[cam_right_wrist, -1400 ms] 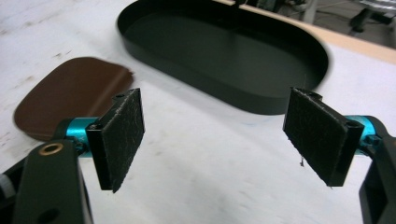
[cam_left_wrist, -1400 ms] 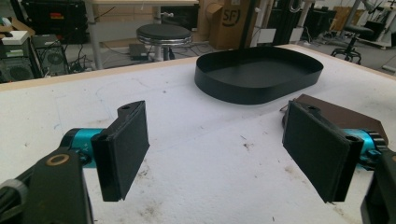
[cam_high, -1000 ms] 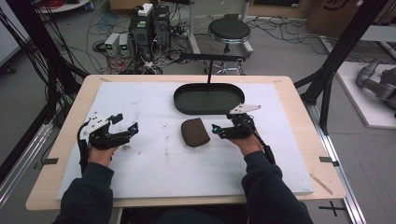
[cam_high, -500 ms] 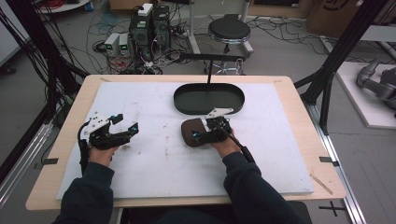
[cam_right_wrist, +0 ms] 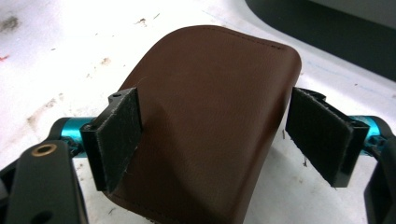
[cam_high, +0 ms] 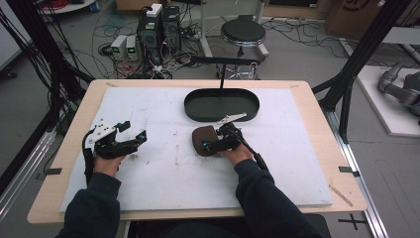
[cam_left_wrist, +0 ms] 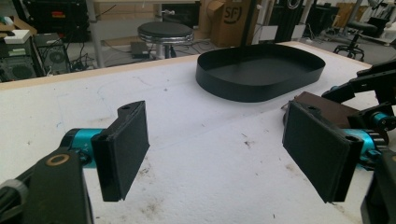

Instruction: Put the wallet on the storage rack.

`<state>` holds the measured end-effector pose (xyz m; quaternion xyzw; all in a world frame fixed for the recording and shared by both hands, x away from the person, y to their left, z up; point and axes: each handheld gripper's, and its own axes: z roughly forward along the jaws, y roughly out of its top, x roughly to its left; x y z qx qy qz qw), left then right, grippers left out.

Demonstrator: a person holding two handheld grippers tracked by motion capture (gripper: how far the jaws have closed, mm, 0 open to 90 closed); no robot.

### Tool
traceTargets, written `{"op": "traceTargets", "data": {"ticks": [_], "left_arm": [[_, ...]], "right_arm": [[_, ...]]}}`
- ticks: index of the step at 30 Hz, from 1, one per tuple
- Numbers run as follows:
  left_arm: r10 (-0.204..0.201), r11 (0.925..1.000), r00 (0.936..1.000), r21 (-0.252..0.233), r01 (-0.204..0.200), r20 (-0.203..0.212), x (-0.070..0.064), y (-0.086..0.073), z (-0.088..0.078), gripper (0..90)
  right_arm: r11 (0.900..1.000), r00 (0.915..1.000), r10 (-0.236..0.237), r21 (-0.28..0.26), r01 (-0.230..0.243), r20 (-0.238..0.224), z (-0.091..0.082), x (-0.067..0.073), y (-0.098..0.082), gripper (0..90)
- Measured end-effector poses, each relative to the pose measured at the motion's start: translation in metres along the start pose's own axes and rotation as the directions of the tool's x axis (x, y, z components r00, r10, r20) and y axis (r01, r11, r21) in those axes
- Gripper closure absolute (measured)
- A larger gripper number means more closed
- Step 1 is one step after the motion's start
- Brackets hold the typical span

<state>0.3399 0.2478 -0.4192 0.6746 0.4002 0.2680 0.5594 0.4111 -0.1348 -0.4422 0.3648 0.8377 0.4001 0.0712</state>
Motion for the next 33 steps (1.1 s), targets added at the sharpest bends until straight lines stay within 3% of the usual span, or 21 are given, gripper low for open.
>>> {"op": "traceTargets", "data": {"ticks": [4, 7, 9, 14, 16, 17, 18, 19, 22, 26, 27, 29, 31, 32, 33], "left_arm": [[0.001, 1.0000, 1.0000, 0.000, -0.001, 0.000, 0.000, 0.000, 0.000, 22.6], [-0.001, 1.0000, 1.0000, 0.002, 0.001, -0.003, 0.001, 0.000, 0.000, 22.6], [0.000, 1.0000, 1.0000, 0.001, 0.000, -0.003, 0.001, 0.000, 0.000, 22.6], [0.001, 1.0000, 1.0000, 0.001, -0.001, -0.003, 0.000, 0.000, 0.000, 22.6], [0.002, 1.0000, 1.0000, 0.000, -0.002, -0.004, 0.000, 0.000, 0.000, 22.6], [0.001, 1.0000, 1.0000, 0.001, -0.001, -0.004, 0.000, 0.000, 0.000, 22.6], [0.002, 1.0000, 1.0000, 0.003, -0.002, -0.004, 0.000, 0.000, 0.000, 22.6], [0.001, 1.0000, 1.0000, 0.002, -0.001, -0.004, 0.000, 0.000, 0.000, 22.6], [0.005, 1.0000, 1.0000, 0.005, -0.005, -0.003, 0.000, 0.000, 0.001, 22.6], [0.006, 1.0000, 1.0000, 0.005, -0.006, 0.000, 0.000, 0.000, 0.001, 22.6], [0.005, 1.0000, 1.0000, 0.005, -0.005, 0.000, 0.000, 0.000, 0.001, 22.6], [0.004, 1.0000, 1.0000, 0.005, -0.004, 0.001, -0.001, 0.000, 0.002, 22.6], [0.004, 1.0000, 1.0000, 0.006, -0.004, 0.001, -0.001, 0.000, 0.002, 22.6], [0.006, 1.0000, 1.0000, 0.007, -0.006, 0.004, -0.001, 0.000, 0.002, 22.6], [0.008, 0.9999, 1.0000, 0.009, -0.008, 0.004, -0.001, 0.000, 0.002, 22.6]], "right_arm": [[1.000, 1.0000, 0.001, 0.004, -0.001, -0.005, -0.003, 0.001, 0.001, 30.3], [1.000, 1.0000, 0.002, -0.012, -0.002, 0.004, -0.015, -0.004, 0.001, 60.0], [1.000, 0.9999, 0.000, -0.019, 0.000, 0.012, -0.021, -0.008, -0.001, 72.3], [0.999, 1.0000, 0.006, -0.034, -0.006, 0.000, -0.028, -0.016, -0.006, 83.7], [0.999, 0.9999, 0.011, -0.038, -0.011, 0.001, -0.028, -0.015, -0.006, 80.6], [0.999, 0.9995, 0.028, -0.042, -0.029, -0.012, -0.027, -0.016, -0.006, 65.9], [0.997, 0.9979, 0.054, -0.049, -0.056, -0.036, -0.024, -0.017, -0.007, 38.8], [0.994, 0.9945, 0.099, -0.037, -0.101, -0.032, -0.020, -0.016, -0.008, 31.1], [0.992, 0.9924, 0.120, -0.022, -0.121, -0.026, -0.010, -0.012, -0.009, 20.6], [0.994, 0.9930, 0.107, -0.018, -0.108, -0.049, -0.002, -0.007, -0.007, 17.9], [0.997, 0.9960, 0.074, -0.010, -0.075, -0.049, 0.000, -0.005, -0.005, 17.9], [0.998, 0.9970, 0.063, -0.003, -0.063, -0.046, 0.000, -0.005, -0.003, 18.4], [0.997, 0.9945, 0.079, 0.012, -0.078, -0.069, 0.001, -0.007, -0.002, 23.0], [0.993, 0.9890, 0.116, 0.026, -0.114, -0.093, 0.000, -0.009, -0.003, 30.9], [0.993, 0.9890, 0.116, 0.026, -0.114, -0.093, 0.000, -0.009, -0.003, 30.9]]}}
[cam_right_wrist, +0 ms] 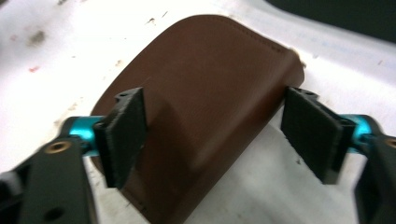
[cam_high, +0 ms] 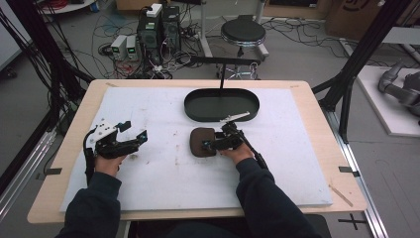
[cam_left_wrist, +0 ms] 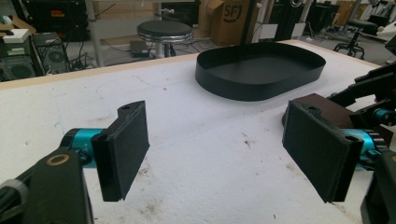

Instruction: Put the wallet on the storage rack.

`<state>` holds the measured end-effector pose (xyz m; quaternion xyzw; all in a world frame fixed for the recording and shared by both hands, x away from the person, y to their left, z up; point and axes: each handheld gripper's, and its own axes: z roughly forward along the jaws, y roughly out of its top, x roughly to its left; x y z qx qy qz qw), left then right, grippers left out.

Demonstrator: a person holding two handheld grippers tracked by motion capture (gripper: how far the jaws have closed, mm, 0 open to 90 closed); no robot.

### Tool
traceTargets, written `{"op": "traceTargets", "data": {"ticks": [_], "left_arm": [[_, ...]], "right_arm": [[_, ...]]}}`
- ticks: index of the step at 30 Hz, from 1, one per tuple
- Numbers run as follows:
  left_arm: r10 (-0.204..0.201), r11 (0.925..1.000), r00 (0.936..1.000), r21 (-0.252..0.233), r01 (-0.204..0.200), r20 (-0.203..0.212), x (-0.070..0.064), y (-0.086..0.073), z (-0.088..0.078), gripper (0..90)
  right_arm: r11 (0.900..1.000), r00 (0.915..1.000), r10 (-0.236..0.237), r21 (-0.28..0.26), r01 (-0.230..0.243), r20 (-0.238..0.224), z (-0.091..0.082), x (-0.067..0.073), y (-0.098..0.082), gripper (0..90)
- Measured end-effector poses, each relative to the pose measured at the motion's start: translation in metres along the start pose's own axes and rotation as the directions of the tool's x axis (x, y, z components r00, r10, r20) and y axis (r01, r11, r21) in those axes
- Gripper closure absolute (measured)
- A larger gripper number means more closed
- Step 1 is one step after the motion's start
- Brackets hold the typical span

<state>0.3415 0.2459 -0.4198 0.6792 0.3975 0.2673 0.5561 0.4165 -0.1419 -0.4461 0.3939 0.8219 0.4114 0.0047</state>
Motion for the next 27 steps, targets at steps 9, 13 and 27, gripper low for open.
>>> {"op": "traceTargets", "data": {"ticks": [9, 13, 27], "left_arm": [[-0.005, 1.0000, 1.0000, -0.003, 0.005, -0.002, 0.000, 0.000, -0.001, 22.6], [-0.001, 1.0000, 1.0000, 0.001, 0.001, -0.002, 0.000, 0.000, 0.000, 22.6], [0.002, 1.0000, 1.0000, -0.004, -0.002, -0.004, 0.000, 0.001, -0.001, 22.6]], "right_arm": [[0.999, 0.9944, 0.041, -0.008, -0.042, -0.098, -0.011, -0.005, 0.002, 70.9], [0.999, 0.9963, -0.024, -0.031, 0.021, -0.083, -0.023, 0.000, 0.005, 77.4], [0.995, 0.9935, -0.085, -0.052, 0.089, 0.075, -0.068, -0.013, 0.007, 80.7]]}}
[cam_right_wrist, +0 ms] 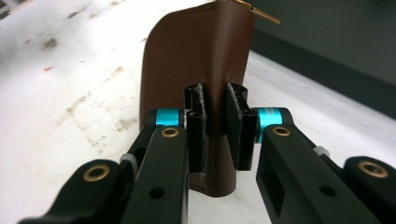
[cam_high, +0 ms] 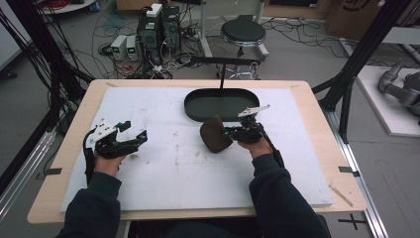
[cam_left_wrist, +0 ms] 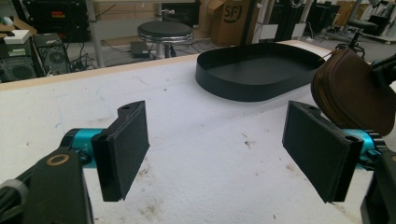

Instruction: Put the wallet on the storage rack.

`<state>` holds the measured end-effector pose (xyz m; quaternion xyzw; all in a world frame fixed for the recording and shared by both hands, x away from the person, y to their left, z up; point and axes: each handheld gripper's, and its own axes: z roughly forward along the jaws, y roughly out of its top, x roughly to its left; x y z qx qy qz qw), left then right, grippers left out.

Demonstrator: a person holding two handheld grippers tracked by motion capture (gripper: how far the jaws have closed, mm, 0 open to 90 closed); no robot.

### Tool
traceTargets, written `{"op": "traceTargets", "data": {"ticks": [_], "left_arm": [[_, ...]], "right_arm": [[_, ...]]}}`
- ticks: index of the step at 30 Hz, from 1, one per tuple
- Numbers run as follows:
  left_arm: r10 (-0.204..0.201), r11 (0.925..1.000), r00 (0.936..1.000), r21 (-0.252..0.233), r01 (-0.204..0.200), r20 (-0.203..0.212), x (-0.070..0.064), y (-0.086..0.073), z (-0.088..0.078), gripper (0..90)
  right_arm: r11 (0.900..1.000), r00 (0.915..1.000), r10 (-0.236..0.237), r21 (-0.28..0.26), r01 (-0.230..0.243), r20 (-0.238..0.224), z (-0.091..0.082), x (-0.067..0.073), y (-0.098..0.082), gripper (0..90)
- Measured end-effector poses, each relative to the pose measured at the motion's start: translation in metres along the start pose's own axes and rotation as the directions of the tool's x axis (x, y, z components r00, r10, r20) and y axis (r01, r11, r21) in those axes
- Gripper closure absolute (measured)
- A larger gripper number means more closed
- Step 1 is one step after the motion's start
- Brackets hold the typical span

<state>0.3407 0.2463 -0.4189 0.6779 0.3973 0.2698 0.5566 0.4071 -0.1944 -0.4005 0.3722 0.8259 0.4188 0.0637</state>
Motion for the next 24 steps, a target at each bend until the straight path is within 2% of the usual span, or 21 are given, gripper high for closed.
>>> {"op": "traceTargets", "data": {"ticks": [2, 3, 4, 5, 6, 8, 9, 10, 14, 17, 20, 24], "left_arm": [[0.001, 1.0000, 1.0000, 0.001, -0.001, 0.000, 0.000, 0.000, 0.000, 22.6], [0.001, 1.0000, 1.0000, 0.001, -0.001, 0.000, 0.000, 0.000, 0.000, 22.6], [-0.001, 1.0000, 1.0000, 0.000, 0.001, 0.000, 0.000, 0.000, 0.000, 22.6], [-0.001, 1.0000, 1.0000, 0.000, 0.001, -0.001, 0.000, 0.000, 0.000, 22.6], [-0.001, 1.0000, 1.0000, -0.001, 0.001, -0.002, 0.000, 0.000, 0.000, 22.6], [-0.002, 1.0000, 1.0000, -0.002, 0.002, -0.003, 0.000, 0.000, 0.000, 22.6], [-0.002, 1.0000, 1.0000, -0.004, 0.002, -0.004, 0.001, 0.000, -0.001, 22.6], [-0.004, 1.0000, 1.0000, -0.005, 0.004, -0.007, 0.001, 0.000, -0.001, 22.6], [-0.006, 0.9999, 0.9999, -0.013, 0.006, -0.009, 0.001, 0.001, -0.002, 22.6], [-0.006, 0.9999, 0.9999, -0.010, 0.006, -0.009, 0.001, 0.001, -0.002, 22.6], [-0.004, 0.9999, 0.9999, -0.011, 0.004, -0.010, 0.001, 0.001, -0.002, 22.6], [-0.004, 0.9999, 0.9999, -0.012, 0.004, -0.011, 0.001, 0.001, -0.002, 22.6]], "right_arm": [[1.000, 0.9989, -0.004, 0.006, 0.004, 0.047, -0.010, -0.007, -0.001, 80.9], [1.000, 0.9989, -0.004, 0.006, 0.004, 0.047, -0.010, -0.007, -0.001, 80.9], [1.000, 0.9974, -0.018, 0.013, 0.017, 0.070, -0.013, -0.007, -0.001, 80.9], [0.998, 0.9916, -0.054, 0.023, 0.051, 0.117, -0.019, -0.007, 0.001, 81.1], [0.998, 0.9916, -0.054, 0.023, 0.051, 0.117, -0.019, -0.007, 0.001, 81.1], [0.996, 0.9829, -0.089, 0.040, 0.084, 0.161, -0.025, -0.005, 0.003, 81.4], [0.991, 0.9721, -0.127, 0.056, 0.118, 0.197, -0.028, -0.002, 0.005, 81.8], [0.991, 0.9721, -0.127, 0.056, 0.118, 0.197, -0.028, -0.002, 0.005, 81.8], [0.985, 0.9542, -0.168, 0.083, 0.152, 0.247, -0.032, 0.000, 0.006, 82.0], [0.980, 0.9487, -0.194, 0.085, 0.178, 0.250, -0.031, 0.003, 0.006, 81.7], [0.977, 0.9554, -0.210, 0.069, 0.199, 0.208, -0.030, 0.010, 0.007, 80.7], [0.972, 0.9574, -0.235, 0.063, 0.228, 0.167, -0.028, 0.019, 0.007, 79.0]]}}
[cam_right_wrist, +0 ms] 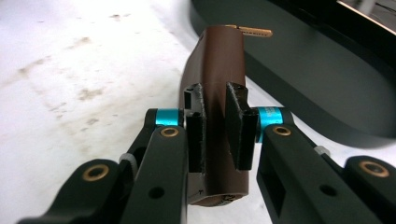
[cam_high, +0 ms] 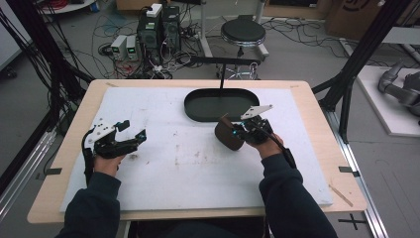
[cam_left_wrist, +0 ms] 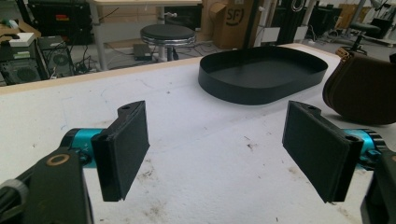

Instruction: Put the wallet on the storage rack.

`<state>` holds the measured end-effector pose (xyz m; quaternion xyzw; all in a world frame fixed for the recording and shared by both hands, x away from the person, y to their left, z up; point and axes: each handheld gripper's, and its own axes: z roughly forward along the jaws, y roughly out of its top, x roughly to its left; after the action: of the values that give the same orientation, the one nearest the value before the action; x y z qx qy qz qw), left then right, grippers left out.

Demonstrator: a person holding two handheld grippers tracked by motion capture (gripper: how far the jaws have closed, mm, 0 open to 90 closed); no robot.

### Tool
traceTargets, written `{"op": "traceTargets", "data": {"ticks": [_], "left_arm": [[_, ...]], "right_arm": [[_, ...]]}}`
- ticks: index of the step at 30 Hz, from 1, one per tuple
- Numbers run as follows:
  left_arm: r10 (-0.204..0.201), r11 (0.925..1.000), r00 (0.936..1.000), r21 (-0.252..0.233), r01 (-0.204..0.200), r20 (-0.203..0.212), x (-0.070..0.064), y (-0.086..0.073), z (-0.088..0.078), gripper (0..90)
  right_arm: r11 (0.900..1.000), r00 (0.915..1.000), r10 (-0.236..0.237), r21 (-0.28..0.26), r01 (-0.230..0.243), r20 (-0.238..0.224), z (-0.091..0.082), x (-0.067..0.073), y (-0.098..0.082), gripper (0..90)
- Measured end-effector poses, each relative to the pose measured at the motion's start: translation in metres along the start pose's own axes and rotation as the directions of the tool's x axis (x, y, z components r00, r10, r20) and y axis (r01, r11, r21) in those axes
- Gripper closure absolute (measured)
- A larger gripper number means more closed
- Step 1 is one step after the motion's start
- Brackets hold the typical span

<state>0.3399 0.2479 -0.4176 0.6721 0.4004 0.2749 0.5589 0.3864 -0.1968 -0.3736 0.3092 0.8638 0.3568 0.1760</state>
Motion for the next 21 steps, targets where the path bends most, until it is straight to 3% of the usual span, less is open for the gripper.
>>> {"op": "traceTargets", "data": {"ticks": [4, 15, 19, 21], "left_arm": [[0.001, 1.0000, 1.0000, 0.000, -0.001, 0.000, 0.0000, 0.0001, -0.0002, 22.6], [0.002, 1.0000, 1.0000, -0.001, -0.002, -0.002, 0.0003, 0.0004, -0.0007, 22.6], [0.001, 1.0000, 1.0000, 0.000, -0.001, -0.001, 0.0003, 0.0004, -0.0007, 22.6], [0.001, 1.0000, 1.0000, -0.003, -0.001, 0.000, 0.0005, 0.0003, -0.0007, 22.6]], "right_arm": [[1.000, 0.9983, -0.014, -0.015, 0.014, -0.057, 0.0014, 0.0069, 0.0005, 75.5], [0.998, 0.9987, -0.013, -0.058, 0.010, -0.050, -0.0026, 0.0093, -0.0002, 66.6], [0.997, 0.9989, -0.010, -0.072, 0.007, -0.046, -0.0035, 0.0082, -0.0004, 56.4], [0.997, 0.9995, 0.001, -0.079, -0.003, -0.032, -0.0016, 0.0065, -0.0020, 42.4]]}}
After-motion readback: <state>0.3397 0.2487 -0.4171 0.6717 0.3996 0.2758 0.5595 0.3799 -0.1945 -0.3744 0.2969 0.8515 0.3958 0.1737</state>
